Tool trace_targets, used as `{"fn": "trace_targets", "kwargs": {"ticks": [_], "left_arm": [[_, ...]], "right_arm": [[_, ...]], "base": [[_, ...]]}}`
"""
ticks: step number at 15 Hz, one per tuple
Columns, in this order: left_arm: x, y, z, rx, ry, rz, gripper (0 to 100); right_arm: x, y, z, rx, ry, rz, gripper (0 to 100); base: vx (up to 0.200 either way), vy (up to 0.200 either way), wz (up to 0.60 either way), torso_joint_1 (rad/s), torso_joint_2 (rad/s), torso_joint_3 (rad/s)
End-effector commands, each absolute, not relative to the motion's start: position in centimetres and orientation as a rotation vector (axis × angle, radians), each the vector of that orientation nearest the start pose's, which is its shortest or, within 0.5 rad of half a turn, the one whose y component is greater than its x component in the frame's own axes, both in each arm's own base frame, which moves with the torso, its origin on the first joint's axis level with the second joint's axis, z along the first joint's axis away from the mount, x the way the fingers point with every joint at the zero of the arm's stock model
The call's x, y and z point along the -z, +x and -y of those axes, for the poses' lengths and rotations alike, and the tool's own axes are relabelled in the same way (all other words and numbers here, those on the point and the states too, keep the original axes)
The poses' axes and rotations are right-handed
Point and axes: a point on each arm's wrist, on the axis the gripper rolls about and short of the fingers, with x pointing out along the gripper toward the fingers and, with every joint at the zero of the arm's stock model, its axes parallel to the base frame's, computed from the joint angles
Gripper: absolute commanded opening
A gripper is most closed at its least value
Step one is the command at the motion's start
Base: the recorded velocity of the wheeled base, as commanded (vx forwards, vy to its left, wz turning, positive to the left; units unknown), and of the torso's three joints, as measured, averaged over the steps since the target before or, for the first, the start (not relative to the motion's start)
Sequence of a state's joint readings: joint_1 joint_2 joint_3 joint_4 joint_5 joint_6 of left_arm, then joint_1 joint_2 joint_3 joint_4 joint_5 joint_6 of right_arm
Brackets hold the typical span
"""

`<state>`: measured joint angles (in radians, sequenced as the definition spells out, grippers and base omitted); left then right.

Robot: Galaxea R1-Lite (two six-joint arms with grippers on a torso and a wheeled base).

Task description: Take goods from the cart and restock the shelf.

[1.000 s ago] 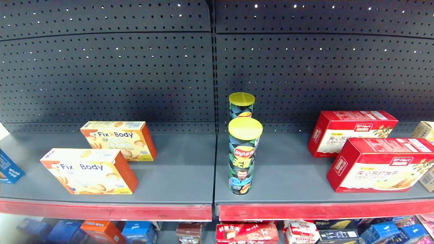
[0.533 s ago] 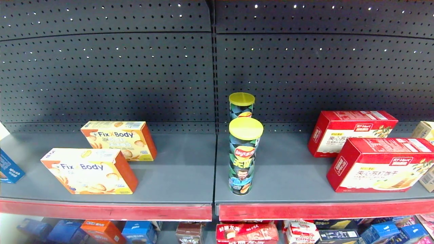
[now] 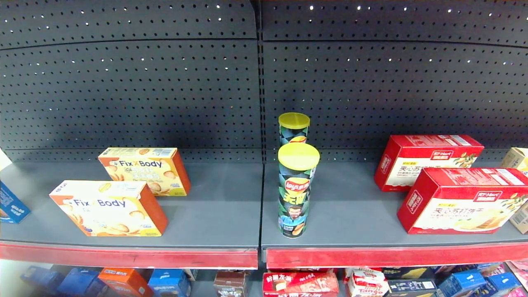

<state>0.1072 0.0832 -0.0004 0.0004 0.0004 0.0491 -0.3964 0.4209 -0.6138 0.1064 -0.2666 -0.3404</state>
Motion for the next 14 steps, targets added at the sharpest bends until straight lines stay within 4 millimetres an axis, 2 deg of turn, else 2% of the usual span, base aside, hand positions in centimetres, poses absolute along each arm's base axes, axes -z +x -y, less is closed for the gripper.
{"fn": "trace_targets", "kwargs": {"ticks": [1, 4, 11, 14], "left_arm": [[-7.8, -1.6, 0.1, -0.125, -0.012, -0.088, 100], [-7.8, -1.6, 0.1, -0.128, -0.021, -0.088, 100], [-7.7, -1.6, 0.1, -0.126, -0.019, -0.088, 100], [-7.7, -1.7, -0.1, -0.001, -0.014, -0.077, 100]], "right_arm": [[-23.6, -2.0, -0.2, 0.682, -0.334, -0.017, 100], [-23.3, -2.0, -0.2, 0.68, -0.331, -0.019, 100], [-24.9, -1.9, -0.2, 0.665, -0.331, 0.016, 100], [-25.1, -2.2, -0.2, 0.652, -0.33, 0.028, 100]], "base": [[0.0, 0.0, 0.0, 0.0, 0.0, 0.0], [0.0, 0.0, 0.0, 0.0, 0.0, 0.0], [0.0, 0.0, 0.0, 0.0, 0.0, 0.0], [0.0, 0.0, 0.0, 0.0, 0.0, 0.0]]}}
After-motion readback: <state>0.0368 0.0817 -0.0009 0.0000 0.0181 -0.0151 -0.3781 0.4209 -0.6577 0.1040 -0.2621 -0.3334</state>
